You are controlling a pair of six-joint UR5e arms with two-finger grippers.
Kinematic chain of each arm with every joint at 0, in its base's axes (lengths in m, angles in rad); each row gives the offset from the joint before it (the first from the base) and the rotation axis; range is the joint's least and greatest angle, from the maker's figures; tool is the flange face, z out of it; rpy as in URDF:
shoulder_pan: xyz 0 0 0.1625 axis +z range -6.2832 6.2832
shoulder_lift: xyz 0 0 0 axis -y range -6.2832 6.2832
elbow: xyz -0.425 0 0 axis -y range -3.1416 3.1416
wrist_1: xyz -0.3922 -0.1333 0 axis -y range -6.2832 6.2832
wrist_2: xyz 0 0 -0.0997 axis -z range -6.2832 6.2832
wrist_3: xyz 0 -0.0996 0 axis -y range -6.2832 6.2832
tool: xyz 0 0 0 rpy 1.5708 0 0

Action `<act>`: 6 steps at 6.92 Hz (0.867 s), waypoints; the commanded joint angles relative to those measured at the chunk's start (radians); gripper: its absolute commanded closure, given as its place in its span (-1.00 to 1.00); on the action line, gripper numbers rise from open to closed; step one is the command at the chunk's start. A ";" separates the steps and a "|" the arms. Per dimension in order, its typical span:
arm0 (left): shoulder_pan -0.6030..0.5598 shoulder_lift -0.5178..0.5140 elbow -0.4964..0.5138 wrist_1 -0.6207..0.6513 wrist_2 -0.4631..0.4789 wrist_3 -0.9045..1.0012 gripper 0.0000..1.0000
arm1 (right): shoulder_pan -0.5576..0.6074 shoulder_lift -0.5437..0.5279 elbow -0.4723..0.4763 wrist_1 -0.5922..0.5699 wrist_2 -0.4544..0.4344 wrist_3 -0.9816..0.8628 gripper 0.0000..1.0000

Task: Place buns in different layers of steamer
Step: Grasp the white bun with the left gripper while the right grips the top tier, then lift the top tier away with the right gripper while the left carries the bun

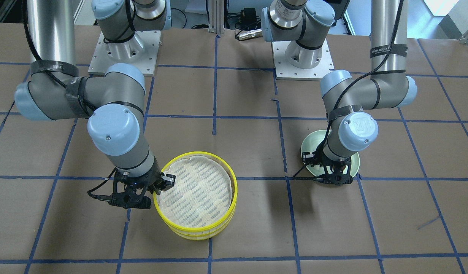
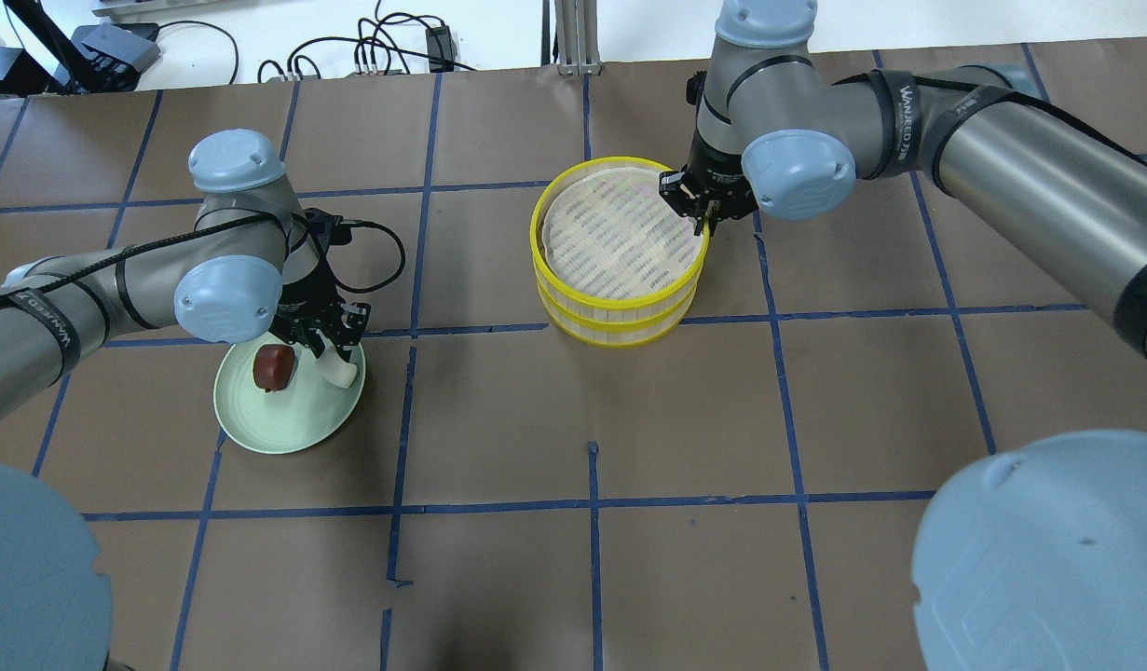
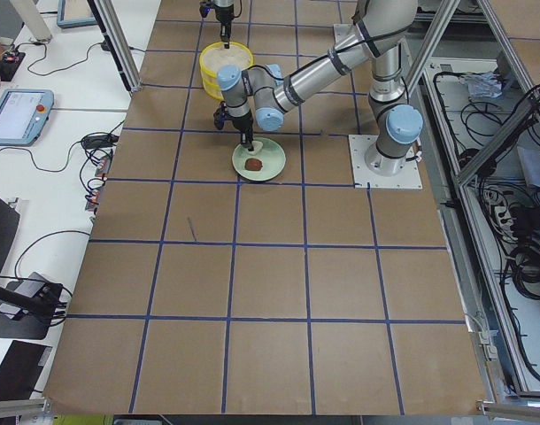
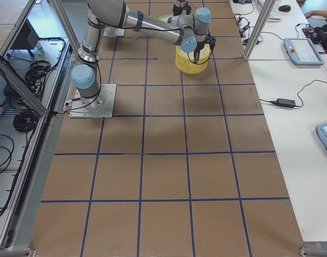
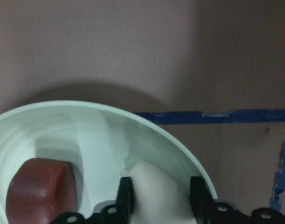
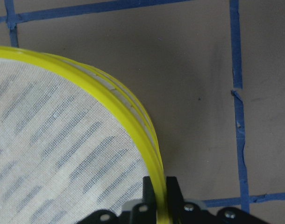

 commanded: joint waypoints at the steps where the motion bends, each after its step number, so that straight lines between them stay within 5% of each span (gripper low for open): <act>1: -0.003 0.047 0.042 0.015 -0.003 -0.008 0.94 | 0.004 -0.026 0.001 0.045 -0.004 0.000 0.84; 3: -0.035 0.090 0.114 0.001 -0.101 -0.098 0.94 | -0.026 -0.138 -0.017 0.175 -0.009 -0.102 0.85; 6: -0.182 0.058 0.211 0.021 -0.218 -0.357 0.91 | -0.270 -0.152 -0.043 0.226 -0.024 -0.448 0.85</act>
